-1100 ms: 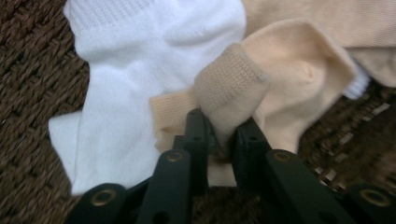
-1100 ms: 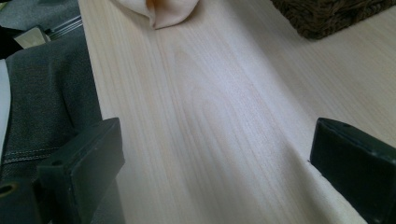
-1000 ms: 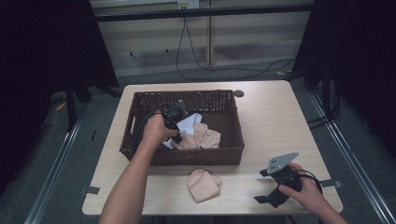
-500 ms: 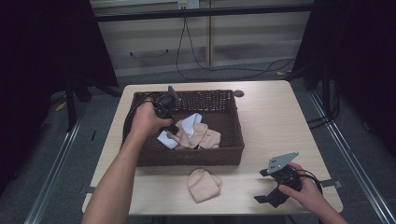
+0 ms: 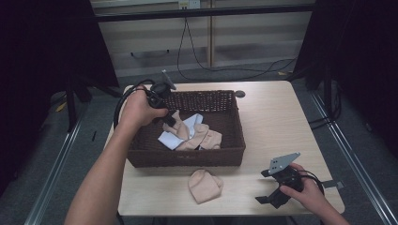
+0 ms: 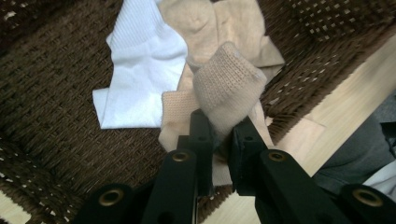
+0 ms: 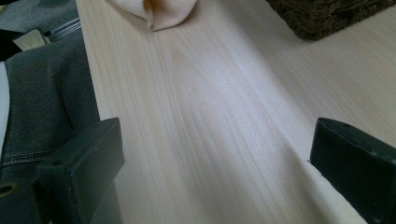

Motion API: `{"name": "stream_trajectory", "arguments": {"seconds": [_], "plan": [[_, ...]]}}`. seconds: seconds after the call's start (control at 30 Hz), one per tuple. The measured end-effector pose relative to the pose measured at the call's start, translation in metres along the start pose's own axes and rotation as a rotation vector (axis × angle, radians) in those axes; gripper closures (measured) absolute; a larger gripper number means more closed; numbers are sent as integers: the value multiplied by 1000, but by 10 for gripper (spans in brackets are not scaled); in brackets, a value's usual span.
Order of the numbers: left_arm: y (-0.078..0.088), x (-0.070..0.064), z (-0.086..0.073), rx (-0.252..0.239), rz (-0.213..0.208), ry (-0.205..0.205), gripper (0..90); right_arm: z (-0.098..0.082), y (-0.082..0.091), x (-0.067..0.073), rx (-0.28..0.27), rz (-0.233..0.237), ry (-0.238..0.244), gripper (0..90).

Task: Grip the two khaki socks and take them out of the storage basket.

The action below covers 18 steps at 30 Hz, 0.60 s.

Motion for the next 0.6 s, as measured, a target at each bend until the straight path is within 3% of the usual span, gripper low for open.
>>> {"name": "stream_trajectory", "arguments": {"seconds": [0.37,0.6], "plan": [[28,-17,3,-2,-10,-6,816,0,0,1,3,-2,-1,25],[37,-25,5,3,-28,-27,816,0,0,0,3,-3,-1,24]]}}
Point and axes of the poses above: each handheld gripper's, and its own axes: y roughly backward along the jaws, z roughly out of its top, x roughly to its left, the point moved 7 cm from there along -y, roughly forward along the jaws, and after that the axes turned 12 degrees about -x, right-handed, at the moved point
